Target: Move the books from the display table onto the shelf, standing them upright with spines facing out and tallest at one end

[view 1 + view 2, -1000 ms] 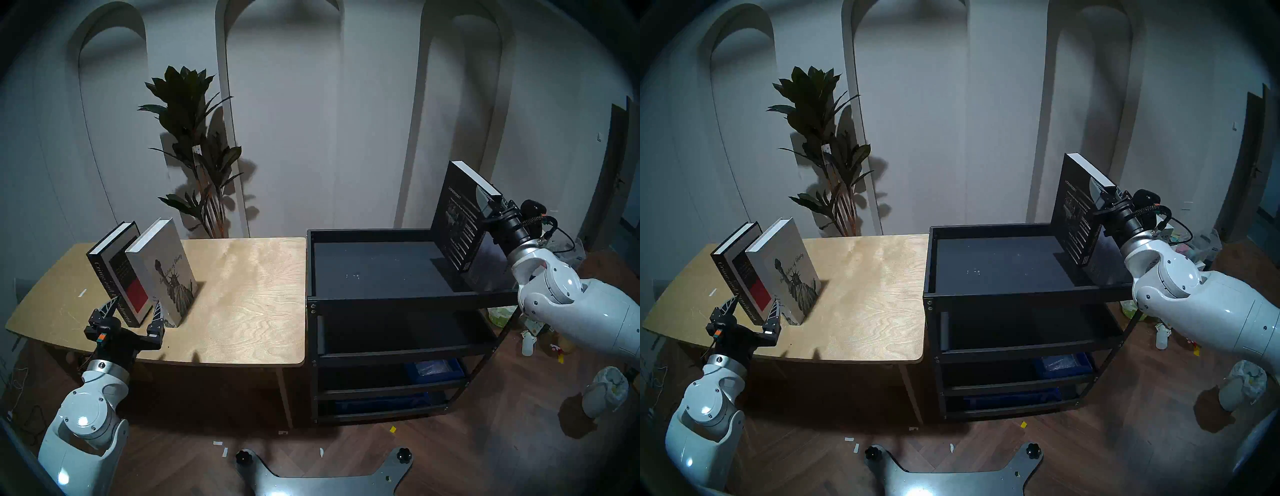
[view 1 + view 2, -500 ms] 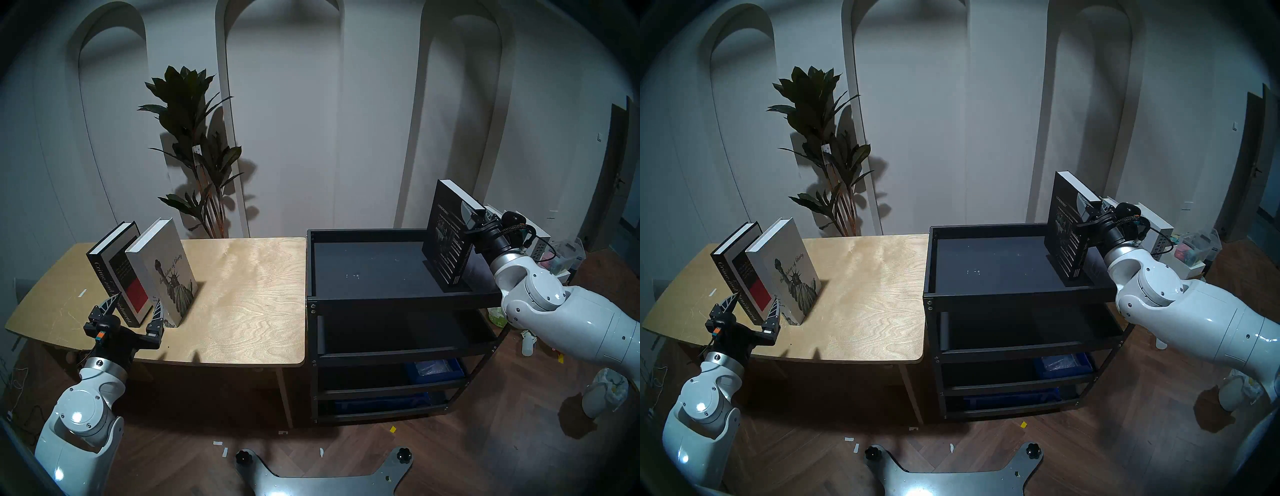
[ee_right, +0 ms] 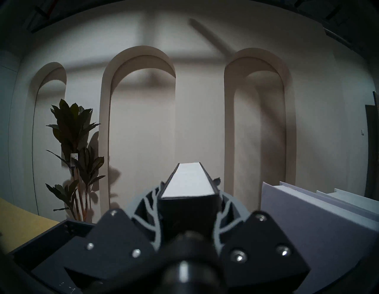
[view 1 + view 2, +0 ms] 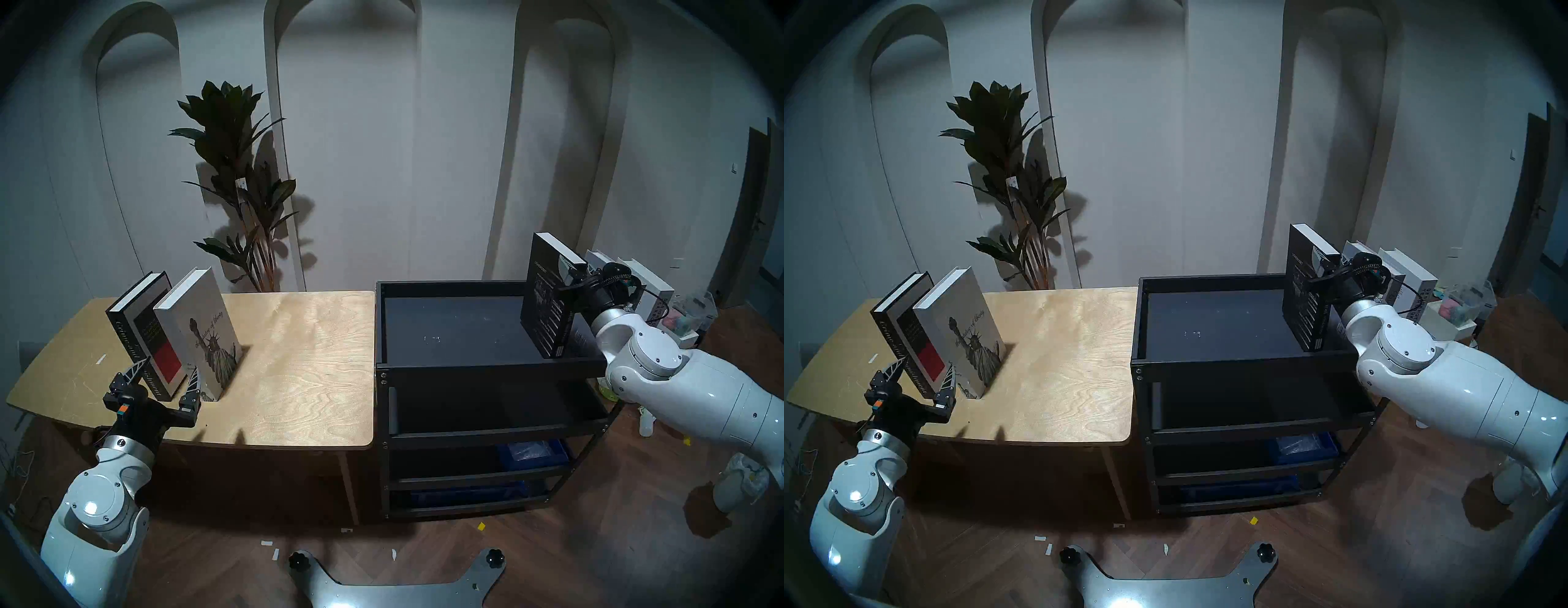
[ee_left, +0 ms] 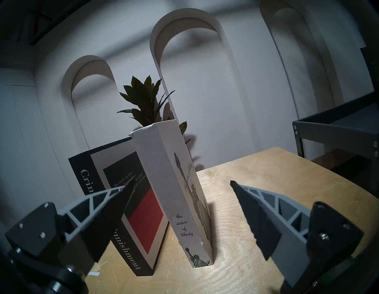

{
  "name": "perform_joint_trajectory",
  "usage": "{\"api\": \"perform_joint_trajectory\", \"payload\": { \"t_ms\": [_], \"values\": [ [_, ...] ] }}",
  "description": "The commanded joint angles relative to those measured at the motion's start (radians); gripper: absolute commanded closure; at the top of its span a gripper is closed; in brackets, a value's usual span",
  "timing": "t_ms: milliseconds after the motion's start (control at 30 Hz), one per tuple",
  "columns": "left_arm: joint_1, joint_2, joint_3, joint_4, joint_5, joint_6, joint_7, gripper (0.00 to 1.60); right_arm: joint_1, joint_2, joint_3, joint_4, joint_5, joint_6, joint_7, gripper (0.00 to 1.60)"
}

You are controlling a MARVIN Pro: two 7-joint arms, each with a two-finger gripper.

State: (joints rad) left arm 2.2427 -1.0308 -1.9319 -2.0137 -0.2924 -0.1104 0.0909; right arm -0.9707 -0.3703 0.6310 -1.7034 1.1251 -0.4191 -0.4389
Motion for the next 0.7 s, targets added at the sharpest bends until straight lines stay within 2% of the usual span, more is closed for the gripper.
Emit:
{"api": "perform_joint_trajectory", "payload": {
  "t_ms": [0, 267, 300, 333, 367, 400, 433, 500, 567, 667],
  "values": [
    [-0.027, 0.009, 0.006, -0.014, 0.006, 0.009, 0.006, 0.00, -0.007, 0.018, 0.011, -0.002, 0.010, -0.036, 0.002, 1.60],
    [-0.043, 0.011, 0.022, -0.023, 0.016, 0.019, 0.009, 0.00, -0.011, 0.028, 0.005, 0.002, 0.019, -0.044, 0.011, 1.60],
    [-0.043, 0.011, 0.024, -0.024, 0.017, 0.020, 0.010, 0.00, -0.012, 0.030, 0.004, 0.001, 0.022, -0.044, 0.011, 1.32],
    [-0.043, 0.011, 0.025, -0.025, 0.018, 0.021, 0.011, 0.00, -0.012, 0.031, 0.004, -0.001, 0.023, -0.045, 0.010, 0.94],
    [-0.043, 0.011, 0.026, -0.025, 0.019, 0.022, 0.012, 0.00, -0.013, 0.031, 0.003, -0.001, 0.025, -0.047, 0.010, 0.85],
    [-0.043, 0.010, 0.026, -0.026, 0.020, 0.022, 0.013, 0.00, -0.014, 0.033, 0.003, -0.003, 0.025, -0.049, 0.010, 0.61],
    [-0.041, 0.009, 0.027, -0.029, 0.022, 0.022, 0.014, 0.00, -0.015, 0.035, 0.002, -0.007, 0.027, -0.052, 0.009, 0.53],
    [-0.038, 0.008, 0.027, -0.033, 0.025, 0.022, 0.018, 0.00, -0.017, 0.039, 0.001, -0.011, 0.031, -0.059, 0.007, 0.48],
    [-0.034, 0.007, 0.025, -0.039, 0.026, 0.022, 0.020, 0.00, -0.018, 0.041, 0.001, -0.012, 0.033, -0.063, 0.006, 0.50],
    [-0.028, 0.006, 0.024, -0.045, 0.028, 0.022, 0.022, 0.00, -0.021, 0.048, 0.001, -0.015, 0.038, -0.072, 0.005, 0.44]
  ]
}}
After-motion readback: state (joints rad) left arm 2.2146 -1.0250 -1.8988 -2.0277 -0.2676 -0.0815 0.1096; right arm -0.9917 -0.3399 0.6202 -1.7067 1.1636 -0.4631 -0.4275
